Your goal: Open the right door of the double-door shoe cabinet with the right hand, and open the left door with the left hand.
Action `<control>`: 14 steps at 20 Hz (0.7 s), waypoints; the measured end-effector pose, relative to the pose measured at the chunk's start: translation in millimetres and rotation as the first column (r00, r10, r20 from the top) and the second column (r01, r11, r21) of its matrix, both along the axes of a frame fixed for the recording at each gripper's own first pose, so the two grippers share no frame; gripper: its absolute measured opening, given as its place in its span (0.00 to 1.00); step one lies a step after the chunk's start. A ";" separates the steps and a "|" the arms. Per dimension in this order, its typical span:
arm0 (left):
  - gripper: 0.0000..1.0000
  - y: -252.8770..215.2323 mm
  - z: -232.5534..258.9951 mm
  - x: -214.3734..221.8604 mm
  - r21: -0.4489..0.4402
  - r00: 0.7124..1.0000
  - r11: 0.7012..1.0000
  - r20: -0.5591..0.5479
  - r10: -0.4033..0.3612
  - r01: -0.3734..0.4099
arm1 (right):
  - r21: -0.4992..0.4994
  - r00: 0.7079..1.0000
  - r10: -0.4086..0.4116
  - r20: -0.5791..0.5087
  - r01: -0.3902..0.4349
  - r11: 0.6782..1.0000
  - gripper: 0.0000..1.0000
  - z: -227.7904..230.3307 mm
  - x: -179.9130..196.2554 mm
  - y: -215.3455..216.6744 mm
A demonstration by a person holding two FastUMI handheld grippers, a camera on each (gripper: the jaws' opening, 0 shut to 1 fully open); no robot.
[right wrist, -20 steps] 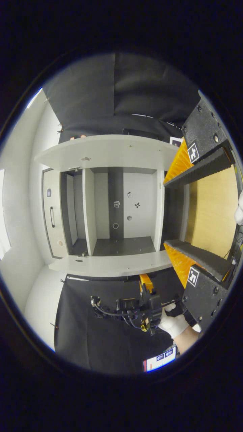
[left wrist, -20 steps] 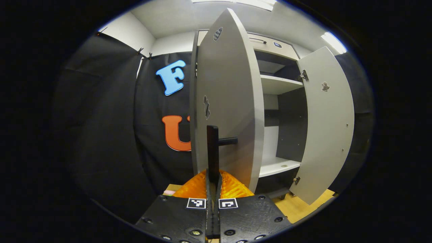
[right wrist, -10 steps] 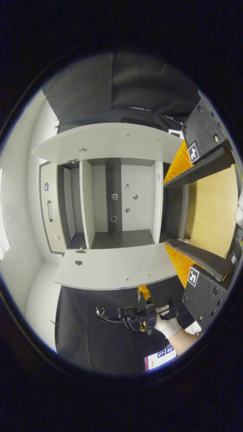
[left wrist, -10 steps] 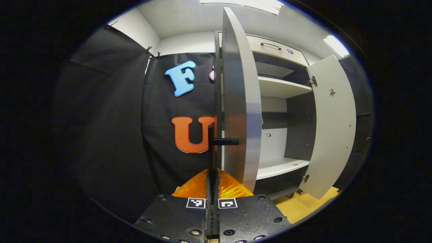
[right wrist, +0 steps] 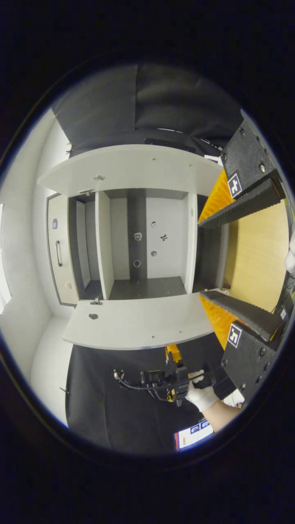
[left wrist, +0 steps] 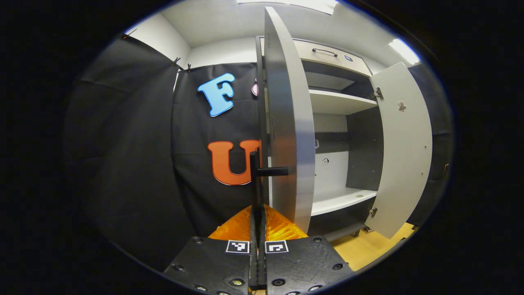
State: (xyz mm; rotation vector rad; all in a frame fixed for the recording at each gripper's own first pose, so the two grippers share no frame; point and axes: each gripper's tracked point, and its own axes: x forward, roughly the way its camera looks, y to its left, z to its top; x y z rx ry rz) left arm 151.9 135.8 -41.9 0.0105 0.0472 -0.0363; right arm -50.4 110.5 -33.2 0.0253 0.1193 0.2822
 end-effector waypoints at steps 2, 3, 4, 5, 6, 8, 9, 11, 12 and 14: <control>0.00 0.2 -0.5 -0.7 -0.004 1.000 1.000 -0.004 0.003 -0.003 | -0.001 1.000 0.001 -0.004 -0.001 1.000 0.96 -1.7 0.6 -0.4; 0.00 0.9 -0.7 -0.8 -0.006 1.000 1.000 -0.003 0.005 -0.005 | -0.001 1.000 0.002 -0.004 -0.002 1.000 0.96 -2.0 0.1 -1.1; 0.00 0.7 -0.7 -3.0 -0.010 1.000 1.000 -0.008 0.008 -0.009 | 0.001 1.000 0.002 -0.005 -0.002 1.000 0.96 -1.6 -0.4 -1.3; 0.00 3.5 -2.2 -5.5 -0.009 1.000 1.000 -0.018 0.019 -0.019 | 0.001 1.000 0.003 -0.007 -0.003 1.000 0.96 -2.2 -0.8 -1.7; 0.01 6.9 -4.2 -7.9 0.001 0.999 0.999 -0.029 0.039 -0.039 | 0.002 1.000 0.003 -0.004 -0.003 1.000 0.96 -1.8 -1.5 -2.3; 0.20 24.5 -4.0 -18.1 0.063 0.994 0.992 -0.017 0.111 -0.110 | -0.006 1.000 0.002 0.003 -0.002 1.000 0.96 -0.3 0.4 -2.1; 0.36 30.7 -2.6 -23.5 0.076 0.992 0.989 -0.009 0.129 -0.128 | -0.012 1.000 0.005 0.005 -0.005 1.000 0.96 -0.8 0.5 -0.8; 0.70 32.2 -4.5 -34.5 0.046 0.992 0.991 -0.016 0.129 -0.128 | -0.008 1.000 0.011 0.011 -0.011 1.000 0.96 0.6 0.6 0.9; 0.95 32.8 -5.0 -40.4 0.032 0.992 0.991 -0.019 0.127 -0.126 | -0.004 1.000 0.014 0.010 -0.014 1.000 0.96 0.7 0.3 1.3; 1.00 36.1 -4.3 -52.5 0.030 0.990 0.989 -0.014 0.143 -0.142 | 0.002 1.000 0.020 0.007 -0.020 1.000 0.95 -0.1 -0.4 2.2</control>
